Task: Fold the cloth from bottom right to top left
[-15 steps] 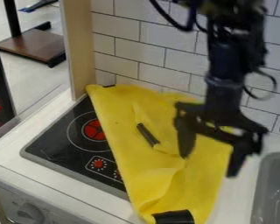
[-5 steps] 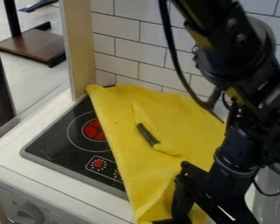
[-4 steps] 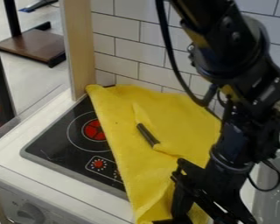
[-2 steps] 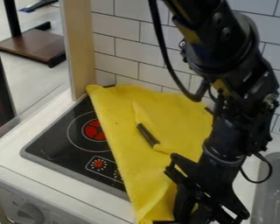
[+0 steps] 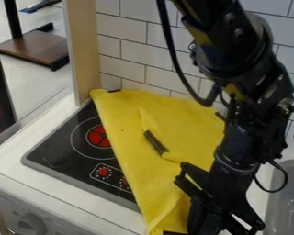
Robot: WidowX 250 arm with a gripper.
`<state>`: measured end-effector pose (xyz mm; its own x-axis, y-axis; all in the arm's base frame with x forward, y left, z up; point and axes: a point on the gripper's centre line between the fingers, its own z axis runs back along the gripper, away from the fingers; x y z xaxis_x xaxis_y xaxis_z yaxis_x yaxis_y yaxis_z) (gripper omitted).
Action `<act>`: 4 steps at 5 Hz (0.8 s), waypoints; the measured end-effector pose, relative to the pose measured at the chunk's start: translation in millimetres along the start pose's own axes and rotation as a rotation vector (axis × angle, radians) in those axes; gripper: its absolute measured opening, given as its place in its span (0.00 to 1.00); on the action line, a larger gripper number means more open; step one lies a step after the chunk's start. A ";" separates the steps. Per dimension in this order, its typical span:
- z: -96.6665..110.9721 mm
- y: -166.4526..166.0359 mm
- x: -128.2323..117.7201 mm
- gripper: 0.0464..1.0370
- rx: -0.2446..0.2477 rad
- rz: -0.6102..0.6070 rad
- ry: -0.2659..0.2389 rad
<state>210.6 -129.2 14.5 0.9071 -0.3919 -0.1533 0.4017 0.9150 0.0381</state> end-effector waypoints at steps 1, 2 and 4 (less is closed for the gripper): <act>3.3 -1.8 0.3 0.00 -0.010 0.006 -0.012; 6.1 -0.3 -0.8 0.00 -0.029 0.016 -0.011; 42.4 27.9 5.0 0.00 -0.053 0.104 -0.070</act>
<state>231.6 -109.7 56.7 0.9507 -0.2991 -0.0822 0.2999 0.9540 -0.0027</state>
